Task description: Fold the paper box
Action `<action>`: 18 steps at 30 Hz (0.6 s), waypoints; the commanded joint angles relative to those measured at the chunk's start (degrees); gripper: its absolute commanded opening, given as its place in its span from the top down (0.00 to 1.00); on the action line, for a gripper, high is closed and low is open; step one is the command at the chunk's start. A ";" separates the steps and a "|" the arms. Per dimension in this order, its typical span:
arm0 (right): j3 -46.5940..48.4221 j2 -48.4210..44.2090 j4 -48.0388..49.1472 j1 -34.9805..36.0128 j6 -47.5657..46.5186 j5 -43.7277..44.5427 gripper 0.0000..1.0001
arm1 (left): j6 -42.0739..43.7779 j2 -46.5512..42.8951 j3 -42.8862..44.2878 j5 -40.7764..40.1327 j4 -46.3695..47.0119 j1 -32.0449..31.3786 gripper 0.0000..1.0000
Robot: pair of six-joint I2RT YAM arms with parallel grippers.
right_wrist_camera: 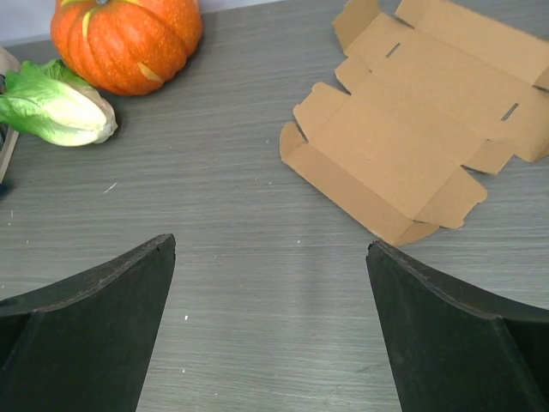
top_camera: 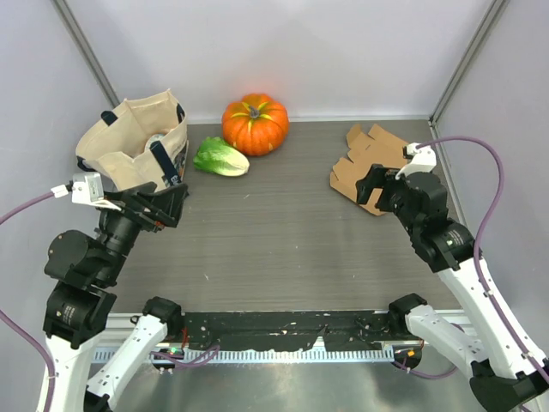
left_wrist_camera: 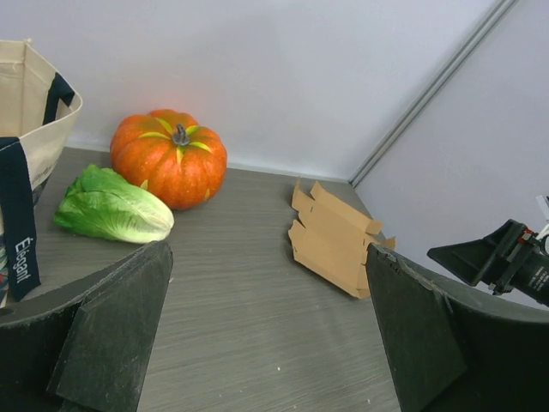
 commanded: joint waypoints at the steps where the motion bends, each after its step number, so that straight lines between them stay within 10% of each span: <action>1: -0.85 1.41 4.68 0.19 2.69 -1.32 0.02 | 0.76 0.78 -0.48 1.10 0.08 0.21 0.00; 9: -2.95 10.72 7.22 -1.03 8.22 -3.78 0.02 | -0.38 2.62 -0.83 4.00 -0.53 0.30 0.00; 18: -17.44 17.14 18.21 -29.76 22.11 -24.61 0.09 | -2.50 9.04 -1.18 6.45 -8.53 0.30 0.00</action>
